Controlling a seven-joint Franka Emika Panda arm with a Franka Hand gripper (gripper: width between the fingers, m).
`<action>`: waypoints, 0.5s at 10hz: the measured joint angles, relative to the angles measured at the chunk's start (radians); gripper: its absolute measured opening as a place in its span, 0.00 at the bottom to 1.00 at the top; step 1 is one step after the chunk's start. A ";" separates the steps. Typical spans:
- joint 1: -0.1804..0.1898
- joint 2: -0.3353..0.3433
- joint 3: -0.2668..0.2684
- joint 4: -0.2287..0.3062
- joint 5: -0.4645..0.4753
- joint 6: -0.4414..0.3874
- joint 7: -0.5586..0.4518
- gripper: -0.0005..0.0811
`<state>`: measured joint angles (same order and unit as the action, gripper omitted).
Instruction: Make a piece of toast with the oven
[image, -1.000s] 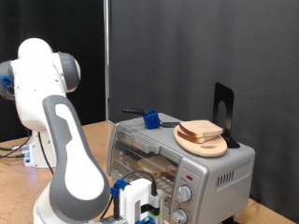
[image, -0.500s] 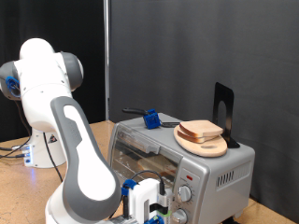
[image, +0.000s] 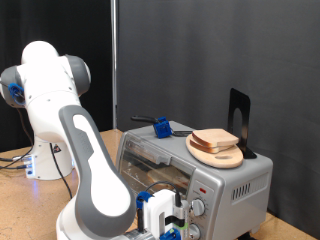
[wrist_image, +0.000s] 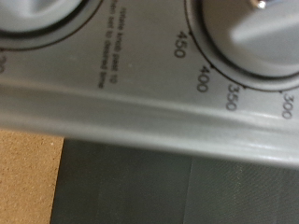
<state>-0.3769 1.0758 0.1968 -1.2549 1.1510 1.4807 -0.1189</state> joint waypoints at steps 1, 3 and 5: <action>0.000 0.000 0.002 -0.004 0.002 0.000 0.000 0.84; -0.002 0.000 0.003 -0.012 0.016 -0.001 0.000 0.84; -0.003 0.000 0.003 -0.017 0.026 -0.002 -0.002 0.84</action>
<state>-0.3799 1.0756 0.2001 -1.2724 1.1769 1.4786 -0.1209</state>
